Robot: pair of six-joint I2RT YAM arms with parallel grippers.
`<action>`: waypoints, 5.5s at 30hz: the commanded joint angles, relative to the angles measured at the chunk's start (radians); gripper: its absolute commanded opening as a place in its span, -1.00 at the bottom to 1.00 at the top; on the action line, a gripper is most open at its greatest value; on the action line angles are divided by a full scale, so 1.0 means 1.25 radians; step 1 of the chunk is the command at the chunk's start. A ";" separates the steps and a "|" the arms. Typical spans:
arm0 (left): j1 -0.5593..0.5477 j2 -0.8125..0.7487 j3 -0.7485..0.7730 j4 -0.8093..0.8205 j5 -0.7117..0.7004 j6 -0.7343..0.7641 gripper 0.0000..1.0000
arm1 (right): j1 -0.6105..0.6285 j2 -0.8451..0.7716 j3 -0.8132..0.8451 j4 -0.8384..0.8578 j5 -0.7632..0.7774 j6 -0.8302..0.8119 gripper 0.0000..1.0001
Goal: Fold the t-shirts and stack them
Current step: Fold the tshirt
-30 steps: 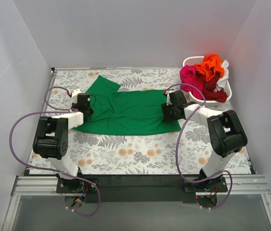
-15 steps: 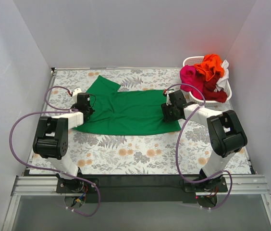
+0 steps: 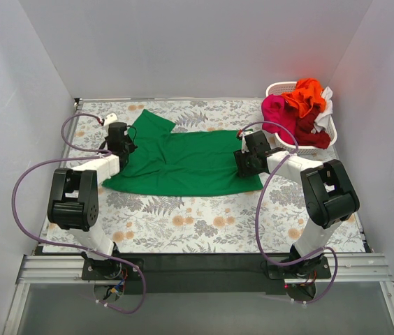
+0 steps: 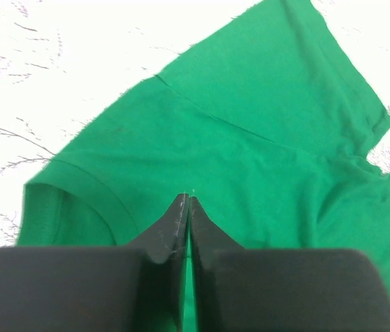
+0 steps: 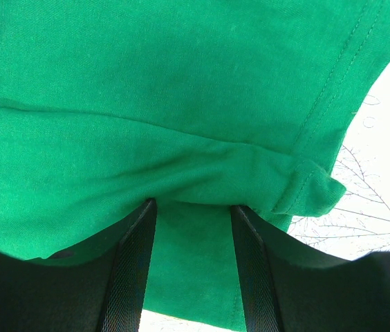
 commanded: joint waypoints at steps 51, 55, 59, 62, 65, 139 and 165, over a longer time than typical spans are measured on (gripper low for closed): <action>0.035 0.008 0.028 0.030 0.101 -0.007 -1.00 | 0.007 0.035 0.003 -0.065 0.007 -0.003 -0.14; 0.036 0.021 0.016 0.081 0.089 0.021 -1.00 | 0.007 0.041 0.007 -0.066 0.012 -0.003 -0.14; 0.038 0.012 -0.016 0.151 0.098 0.038 -1.00 | 0.007 0.045 0.009 -0.067 0.016 -0.003 -0.15; 0.040 0.042 -0.013 0.172 0.080 0.047 -1.00 | 0.007 0.046 0.011 -0.066 0.014 -0.004 -0.15; 0.042 0.088 0.019 0.135 0.037 0.037 -1.00 | 0.007 0.044 0.007 -0.067 0.011 -0.004 -0.15; -0.237 0.101 0.098 -0.094 -0.140 -0.006 -0.37 | 0.007 0.003 -0.010 -0.067 0.007 0.008 -0.15; -0.237 0.162 0.143 -0.120 -0.147 -0.002 -0.81 | 0.009 0.006 -0.008 -0.067 0.012 0.008 -0.15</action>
